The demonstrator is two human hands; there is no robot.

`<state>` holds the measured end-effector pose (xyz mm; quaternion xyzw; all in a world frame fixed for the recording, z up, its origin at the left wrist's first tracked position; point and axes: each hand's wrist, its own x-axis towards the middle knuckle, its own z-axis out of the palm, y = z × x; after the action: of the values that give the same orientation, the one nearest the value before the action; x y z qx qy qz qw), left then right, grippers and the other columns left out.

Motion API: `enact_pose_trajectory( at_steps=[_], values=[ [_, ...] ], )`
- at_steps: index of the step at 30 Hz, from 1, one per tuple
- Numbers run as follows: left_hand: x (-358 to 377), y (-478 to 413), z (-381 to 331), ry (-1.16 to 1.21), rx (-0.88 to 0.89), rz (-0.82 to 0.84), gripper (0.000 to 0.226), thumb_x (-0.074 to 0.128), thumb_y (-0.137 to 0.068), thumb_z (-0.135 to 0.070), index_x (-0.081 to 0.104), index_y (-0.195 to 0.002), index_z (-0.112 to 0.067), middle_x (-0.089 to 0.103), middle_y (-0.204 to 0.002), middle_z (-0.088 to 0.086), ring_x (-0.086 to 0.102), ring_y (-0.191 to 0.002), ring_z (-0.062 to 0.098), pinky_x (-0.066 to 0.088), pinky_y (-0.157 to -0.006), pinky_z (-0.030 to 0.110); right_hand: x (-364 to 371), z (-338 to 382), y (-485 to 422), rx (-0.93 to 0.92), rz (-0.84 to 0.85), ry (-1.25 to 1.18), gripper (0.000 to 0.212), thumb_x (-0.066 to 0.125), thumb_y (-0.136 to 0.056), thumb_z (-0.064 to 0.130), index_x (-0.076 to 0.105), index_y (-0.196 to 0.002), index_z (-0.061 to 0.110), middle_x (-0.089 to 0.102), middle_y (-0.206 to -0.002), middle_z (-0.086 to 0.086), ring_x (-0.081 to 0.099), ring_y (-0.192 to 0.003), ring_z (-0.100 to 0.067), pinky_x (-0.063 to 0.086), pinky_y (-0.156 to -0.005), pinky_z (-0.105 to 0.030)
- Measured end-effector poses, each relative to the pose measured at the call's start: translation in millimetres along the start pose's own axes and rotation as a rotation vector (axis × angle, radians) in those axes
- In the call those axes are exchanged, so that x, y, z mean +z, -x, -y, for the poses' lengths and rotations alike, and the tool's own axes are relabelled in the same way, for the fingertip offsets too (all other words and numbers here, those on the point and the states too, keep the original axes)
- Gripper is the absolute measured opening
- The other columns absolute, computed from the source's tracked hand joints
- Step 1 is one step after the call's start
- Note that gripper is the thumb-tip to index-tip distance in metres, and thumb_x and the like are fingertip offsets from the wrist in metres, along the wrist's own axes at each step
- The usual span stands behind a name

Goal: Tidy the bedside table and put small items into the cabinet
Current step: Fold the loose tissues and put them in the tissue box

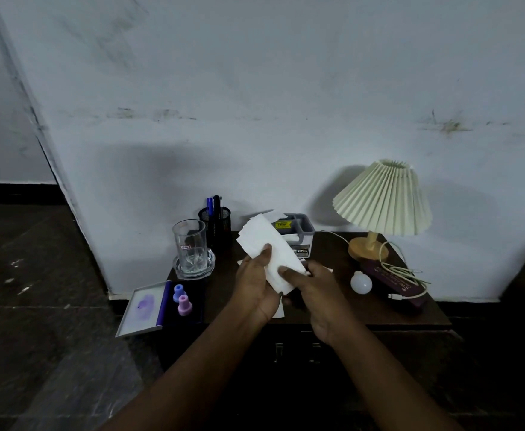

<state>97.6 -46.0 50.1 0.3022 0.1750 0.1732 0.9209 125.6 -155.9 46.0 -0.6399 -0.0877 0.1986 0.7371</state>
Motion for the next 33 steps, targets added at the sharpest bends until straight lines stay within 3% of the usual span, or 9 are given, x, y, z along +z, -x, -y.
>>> enact_pose_trajectory(
  at_steps=[4, 7, 13, 15, 18, 21, 23, 27, 33],
  values=[
    [-1.7, -4.6, -7.1, -0.017, 0.021, -0.013, 0.041, 0.062, -0.099, -0.016, 0.057, -0.137, -0.002, 0.065, -0.130, 0.025, 0.067, -0.105, 0.039, 0.059, -0.082, 0.056, -6.8, -0.1, -6.7, 0.058, -0.013, -0.078, 0.025, 0.084, -0.083, 0.012, 0.074, -0.106, 0.007, 0.078, -0.103, -0.014, 0.078, -0.087, -0.031, 0.058, -0.061, -0.033],
    [-6.0, -9.9, -14.6, 0.005, 0.077, -0.040, 0.039, 0.067, -0.093, -0.005, 0.060, -0.131, -0.001, 0.072, -0.120, 0.022, 0.076, -0.089, 0.029, 0.063, -0.065, 0.046, -14.2, 6.9, -13.4, 0.088, 0.000, -0.178, 0.030, 0.081, -0.085, 0.005, 0.071, -0.113, 0.006, 0.077, -0.109, -0.017, 0.076, -0.093, -0.037, 0.060, -0.062, -0.036],
    [-6.8, -19.6, -23.6, -0.053, 0.171, 0.002, 0.023, 0.070, -0.088, 0.008, 0.067, -0.109, -0.002, 0.075, -0.115, 0.019, 0.076, -0.096, 0.026, 0.063, -0.077, 0.035, -27.1, 24.1, -19.5, -0.119, -0.157, -0.323, 0.025, 0.066, -0.093, -0.009, 0.068, -0.112, 0.007, 0.071, -0.117, -0.012, 0.071, -0.104, -0.030, 0.063, -0.068, -0.032],
    [-16.4, -21.9, -30.0, -0.310, 0.344, -0.051, 0.019, 0.072, -0.091, 0.002, 0.071, -0.106, -0.009, 0.078, -0.107, 0.010, 0.076, -0.094, 0.016, 0.061, -0.076, 0.025, -39.8, 36.1, -24.1, -0.226, -0.294, -0.355, 0.023, 0.065, -0.093, -0.009, 0.066, -0.109, 0.009, 0.068, -0.115, -0.007, 0.070, -0.107, -0.028, 0.063, -0.069, -0.028],
    [-34.6, -17.1, -18.2, -1.216, 0.675, -0.066, 0.018, 0.062, -0.101, -0.020, 0.072, -0.110, -0.032, 0.075, -0.104, -0.012, 0.067, -0.082, -0.007, 0.052, -0.066, 0.012, -60.2, 46.0, -28.4, -0.348, -0.401, -0.482, 0.026, 0.064, -0.095, -0.008, 0.060, -0.119, 0.000, 0.064, -0.118, -0.008, 0.068, -0.111, -0.028, 0.062, -0.070, -0.026],
    [-31.7, -20.3, 19.7, -1.897, 0.609, 0.443, 0.047, 0.040, -0.106, -0.052, 0.049, -0.149, -0.033, 0.048, -0.156, -0.003, 0.038, -0.147, 0.015, 0.032, -0.119, 0.036, -68.2, 43.9, -28.3, -0.384, -0.447, -0.520, 0.028, 0.064, -0.095, -0.008, 0.059, -0.122, -0.003, 0.064, -0.119, -0.011, 0.068, -0.112, -0.028, 0.063, -0.070, -0.027],
    [-19.0, -28.2, 45.1, -2.152, 0.472, 0.605, 0.064, 0.022, -0.104, -0.065, 0.024, -0.160, -0.036, 0.015, -0.171, 0.001, 0.001, -0.158, 0.027, 0.003, -0.126, 0.055, -67.6, 41.6, -28.9, -0.378, -0.460, -0.521, 0.027, 0.063, -0.095, -0.008, 0.060, -0.121, -0.004, 0.064, -0.122, -0.015, 0.068, -0.113, -0.030, 0.062, -0.070, -0.028],
    [-6.0, -42.8, 69.4, -2.286, 0.347, 0.553, 0.067, 0.008, -0.097, -0.076, 0.011, -0.159, -0.050, -0.002, -0.172, 0.000, -0.012, -0.156, 0.040, -0.013, -0.118, 0.071, -63.9, 37.6, -28.5, -0.361, -0.448, -0.479, 0.033, 0.064, -0.095, -0.007, 0.059, -0.127, -0.004, 0.063, -0.130, -0.020, 0.069, -0.115, -0.034, 0.064, -0.071, -0.031],
    [-52.5, -57.0, 34.2, -2.336, 0.319, 0.342, 0.081, -0.003, -0.085, -0.084, 0.012, -0.158, -0.050, 0.005, -0.172, -0.004, -0.004, -0.157, 0.038, -0.008, -0.117, 0.071, -70.5, 35.8, -24.8, -0.357, -0.423, -0.431, 0.035, 0.066, -0.094, -0.006, 0.059, -0.128, -0.003, 0.063, -0.131, -0.024, 0.068, -0.113, -0.043, 0.062, -0.063, -0.027]
  ],
)
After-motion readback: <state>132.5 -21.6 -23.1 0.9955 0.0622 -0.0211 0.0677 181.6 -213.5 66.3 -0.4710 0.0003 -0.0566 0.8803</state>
